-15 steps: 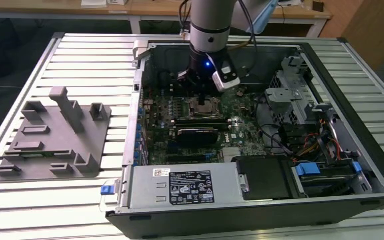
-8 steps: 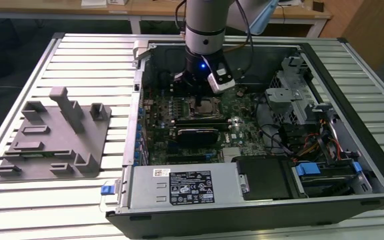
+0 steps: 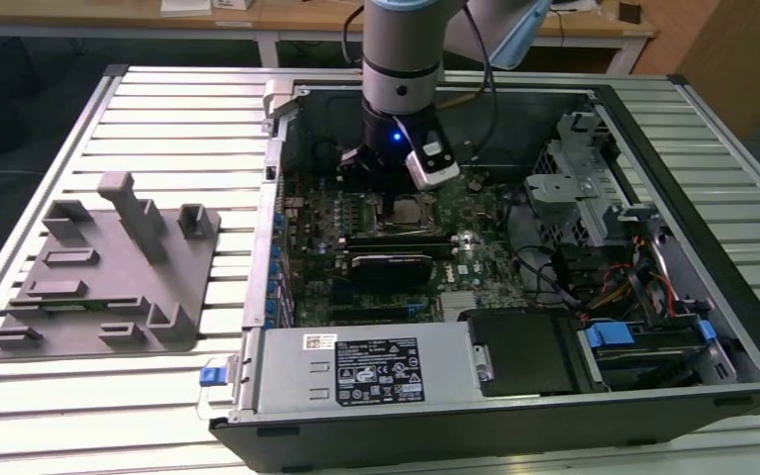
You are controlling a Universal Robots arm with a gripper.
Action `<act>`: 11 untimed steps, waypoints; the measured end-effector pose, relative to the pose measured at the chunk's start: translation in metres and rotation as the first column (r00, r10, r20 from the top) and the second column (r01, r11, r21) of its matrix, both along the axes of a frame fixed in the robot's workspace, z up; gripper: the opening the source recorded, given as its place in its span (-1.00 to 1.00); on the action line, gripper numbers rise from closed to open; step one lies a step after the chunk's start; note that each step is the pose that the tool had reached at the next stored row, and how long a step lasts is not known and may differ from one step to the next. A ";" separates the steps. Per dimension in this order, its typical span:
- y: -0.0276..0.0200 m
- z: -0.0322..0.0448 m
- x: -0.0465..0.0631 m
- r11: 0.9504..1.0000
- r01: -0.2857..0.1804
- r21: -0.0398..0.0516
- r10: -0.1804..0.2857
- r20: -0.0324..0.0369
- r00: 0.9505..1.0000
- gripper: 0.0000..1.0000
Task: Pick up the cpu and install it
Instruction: 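Close the cpu cover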
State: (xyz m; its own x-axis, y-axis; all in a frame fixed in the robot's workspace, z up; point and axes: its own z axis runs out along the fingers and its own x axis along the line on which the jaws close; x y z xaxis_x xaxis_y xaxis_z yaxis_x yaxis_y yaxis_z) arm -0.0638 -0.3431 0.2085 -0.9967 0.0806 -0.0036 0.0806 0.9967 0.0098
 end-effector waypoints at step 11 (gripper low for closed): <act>0.0000 -0.0048 -0.007 1.000 0.000 0.000 0.000 0.000 1.000 -0.79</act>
